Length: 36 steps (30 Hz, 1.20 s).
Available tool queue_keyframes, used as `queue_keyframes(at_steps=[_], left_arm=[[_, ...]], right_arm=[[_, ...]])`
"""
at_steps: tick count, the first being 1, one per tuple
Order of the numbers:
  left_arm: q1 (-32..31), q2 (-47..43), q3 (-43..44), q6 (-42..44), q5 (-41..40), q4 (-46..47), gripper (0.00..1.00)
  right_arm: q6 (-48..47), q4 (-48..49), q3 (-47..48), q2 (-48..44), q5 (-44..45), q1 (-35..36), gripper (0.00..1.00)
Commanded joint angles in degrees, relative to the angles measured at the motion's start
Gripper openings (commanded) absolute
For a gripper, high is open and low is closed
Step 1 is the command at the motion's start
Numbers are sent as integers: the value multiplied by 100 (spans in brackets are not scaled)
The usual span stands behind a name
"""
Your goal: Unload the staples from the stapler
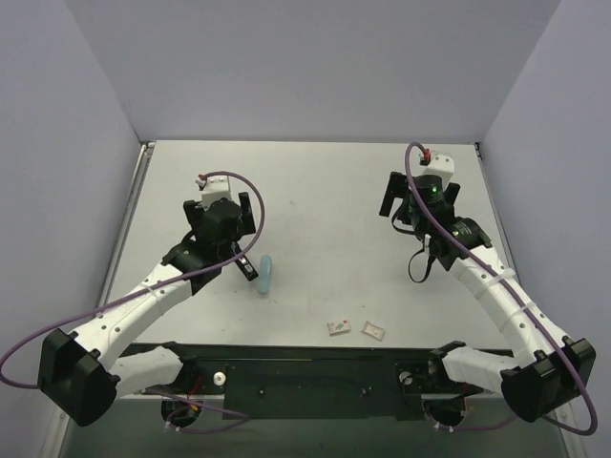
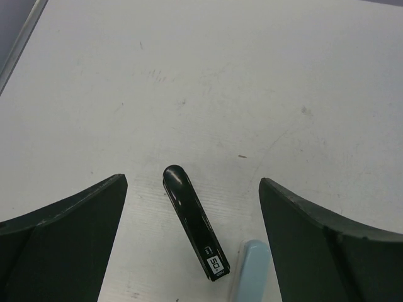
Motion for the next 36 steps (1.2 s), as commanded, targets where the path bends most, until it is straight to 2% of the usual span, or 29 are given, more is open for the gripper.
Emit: queue_keyframes(at_steps=[1, 3, 7, 12, 17, 23, 29, 36], left_arm=[[-55, 220, 550, -855, -534, -834, 97], [-55, 431, 708, -1118, -612, -1124, 97], [-46, 818, 919, -1530, -552, -1440, 97], [-54, 1179, 1130, -2524, -885, -2214, 95], [-46, 1654, 1586, -3648, -1193, -3171, 97], [-54, 2111, 1789, -2886, -1096, -3067, 97], [-46, 2629, 2071, -3096, -1026, -3261, 97], [60, 2761, 1869, -3044, -622, -2699, 97]], right_arm=[[651, -445, 297, 202, 163, -242, 100], [589, -516, 297, 264, -581, -514, 100], [361, 73, -106, -69, -1315, -709, 100], [-157, -558, 341, 395, -1325, -437, 97], [-237, -647, 446, 650, -1281, -147, 97], [-324, -683, 491, 870, -1386, 47, 96], [-377, -683, 508, 941, -1333, 197, 96], [-448, -753, 473, 932, -1334, 311, 96]])
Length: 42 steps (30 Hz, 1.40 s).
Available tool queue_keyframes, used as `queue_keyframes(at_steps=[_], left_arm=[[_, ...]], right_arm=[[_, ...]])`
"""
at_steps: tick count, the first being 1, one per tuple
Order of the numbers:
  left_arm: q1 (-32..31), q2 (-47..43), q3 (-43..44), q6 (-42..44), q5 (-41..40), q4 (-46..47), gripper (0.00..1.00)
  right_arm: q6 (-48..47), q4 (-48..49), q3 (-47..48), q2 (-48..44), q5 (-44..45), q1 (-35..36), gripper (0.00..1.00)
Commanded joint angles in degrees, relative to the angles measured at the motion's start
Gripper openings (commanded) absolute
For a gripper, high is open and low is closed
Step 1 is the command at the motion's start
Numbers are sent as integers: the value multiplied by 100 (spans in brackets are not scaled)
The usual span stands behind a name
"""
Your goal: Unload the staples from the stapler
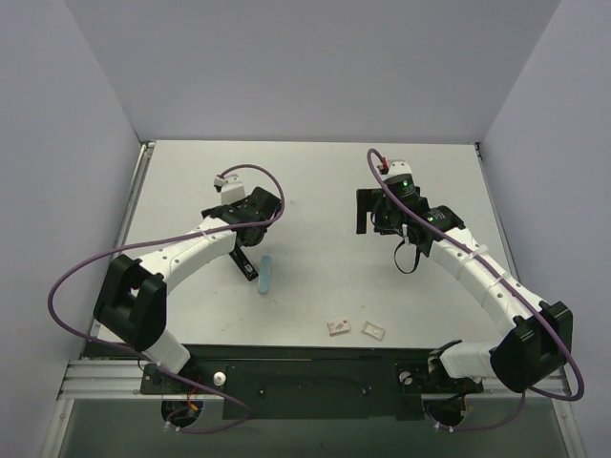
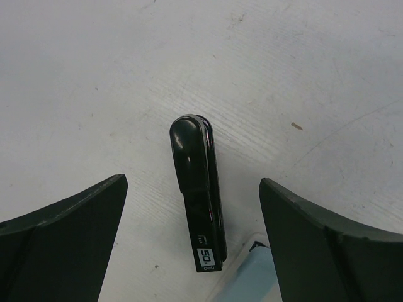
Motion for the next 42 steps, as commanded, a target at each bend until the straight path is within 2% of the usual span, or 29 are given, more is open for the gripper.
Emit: queue_keyframes(at_steps=[1, 17, 20, 34, 42], left_arm=[[77, 16, 35, -23, 209, 397, 97], [701, -1, -739, -40, 1017, 1180, 95], [771, 95, -739, -67, 1088, 1224, 93], [772, 491, -519, -550, 1044, 1118, 92], [780, 439, -615, -550, 956, 1215, 75]], right_arm=[[-133, -174, 195, -1, 4, 103, 96], [-388, -464, 494, 632, -76, 499, 96], [-414, -473, 512, 649, 21, 543, 96], [-450, -499, 512, 641, 92, 648, 96], [-485, -499, 503, 711, 118, 718, 95]])
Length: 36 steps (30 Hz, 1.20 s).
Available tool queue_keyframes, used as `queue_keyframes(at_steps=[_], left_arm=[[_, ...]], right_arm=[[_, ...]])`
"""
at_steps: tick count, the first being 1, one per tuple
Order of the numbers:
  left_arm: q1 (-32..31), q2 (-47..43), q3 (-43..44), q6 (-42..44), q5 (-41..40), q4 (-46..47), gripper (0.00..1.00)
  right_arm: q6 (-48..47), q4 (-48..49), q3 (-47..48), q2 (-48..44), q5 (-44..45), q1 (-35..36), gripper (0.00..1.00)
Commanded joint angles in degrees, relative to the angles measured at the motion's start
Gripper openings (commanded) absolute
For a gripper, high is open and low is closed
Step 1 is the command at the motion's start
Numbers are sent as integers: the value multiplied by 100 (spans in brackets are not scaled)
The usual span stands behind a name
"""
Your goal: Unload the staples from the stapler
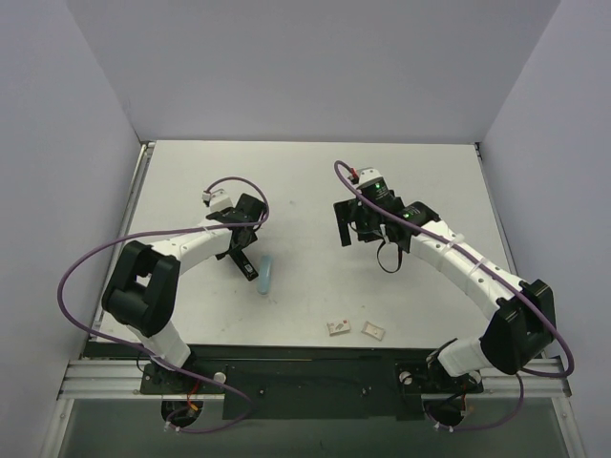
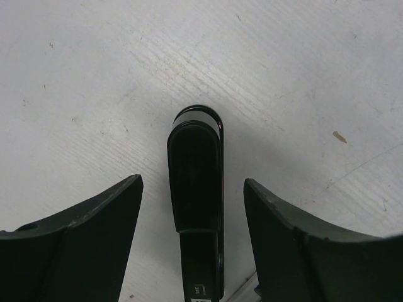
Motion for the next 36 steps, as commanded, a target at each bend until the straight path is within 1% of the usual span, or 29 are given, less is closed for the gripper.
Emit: queue_keyframes(at_steps=[1, 2, 5, 11, 13, 15, 16, 17, 18, 19, 20, 24, 28, 33, 36], left_arm=[[37, -91, 121, -106, -97, 220, 72], [37, -99, 103, -106, -115, 238, 71], [63, -91, 103, -97, -124, 247, 63], [107, -64, 112, -98, -124, 317, 57], [125, -56, 103, -115, -115, 343, 53], [143, -73, 86, -98, -89, 396, 41], [160, -82, 59, -54, -63, 483, 30], [178, -99, 42, -19, -19, 519, 27], [187, -99, 24, 8, -1, 563, 15], [195, -108, 15, 25, 17, 581, 11], [204, -134, -2, 43, 17, 607, 0], [248, -310, -134, 297, 34, 852, 0], [354, -521, -213, 754, 438, 1187, 0], [371, -898, -161, 1334, 728, 1205, 0], [362, -1162, -134, 1537, 1087, 1222, 0]], right_arm=[[-69, -182, 210, 79, 158, 87, 95], [-70, -182, 201, 79, 158, 104, 95], [-87, -200, 228, 123, 166, 140, 95], [-113, -243, 254, 167, 201, 228, 95], [-113, -252, 263, 185, 210, 254, 95], [-131, -261, 272, 202, 237, 280, 95], [-131, -270, 254, 211, 237, 298, 95], [-131, -279, 254, 220, 254, 324, 95], [-131, -279, 263, 237, 263, 324, 95], [-140, -296, 272, 238, 280, 350, 95], [-140, -322, 280, 246, 289, 368, 95], [-140, -367, 289, 203, 368, 412, 95], [-105, -437, 324, 167, 421, 447, 92], [1, -525, 316, 10, 474, 500, 90], [71, -621, 333, -87, 500, 526, 89]])
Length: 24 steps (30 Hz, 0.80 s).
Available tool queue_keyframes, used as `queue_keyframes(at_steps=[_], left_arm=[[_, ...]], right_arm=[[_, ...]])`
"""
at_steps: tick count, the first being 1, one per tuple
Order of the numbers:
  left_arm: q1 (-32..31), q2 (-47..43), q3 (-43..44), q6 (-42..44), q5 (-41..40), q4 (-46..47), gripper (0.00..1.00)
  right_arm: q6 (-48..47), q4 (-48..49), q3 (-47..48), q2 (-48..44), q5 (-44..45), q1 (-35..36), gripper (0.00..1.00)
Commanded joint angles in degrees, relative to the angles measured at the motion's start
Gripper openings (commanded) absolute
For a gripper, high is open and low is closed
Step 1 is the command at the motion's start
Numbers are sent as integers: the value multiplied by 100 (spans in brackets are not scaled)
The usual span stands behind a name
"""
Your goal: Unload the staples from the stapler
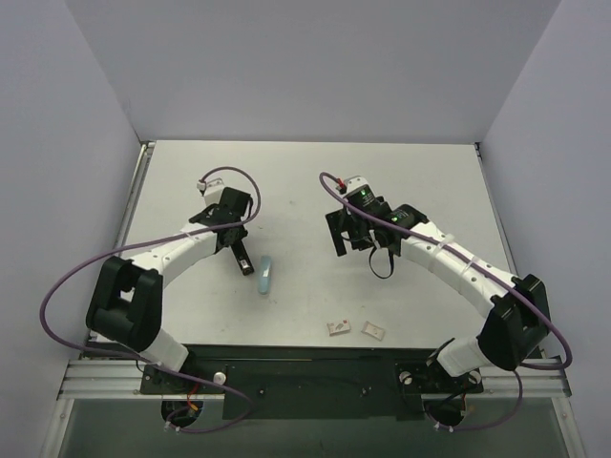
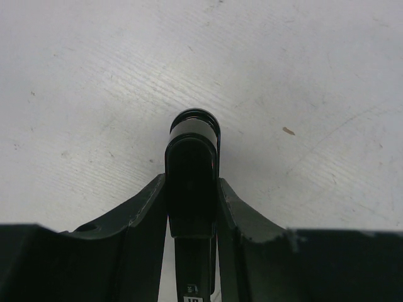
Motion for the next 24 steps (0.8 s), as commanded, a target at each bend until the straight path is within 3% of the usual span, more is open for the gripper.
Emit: queue_keyframes(at_steps=[1, 15, 24], left_arm=[[19, -745, 108, 556, 516, 453, 0], [-156, -2319, -287, 986, 2924, 743, 0], [-358, -3092, -428, 1486, 5499, 683, 0]], right_arm=[[163, -361, 274, -334, 232, 72, 88], [-83, -897, -42, -1828, -198, 502, 86], [-584, -1302, -25, -2619, -1359, 951, 86]])
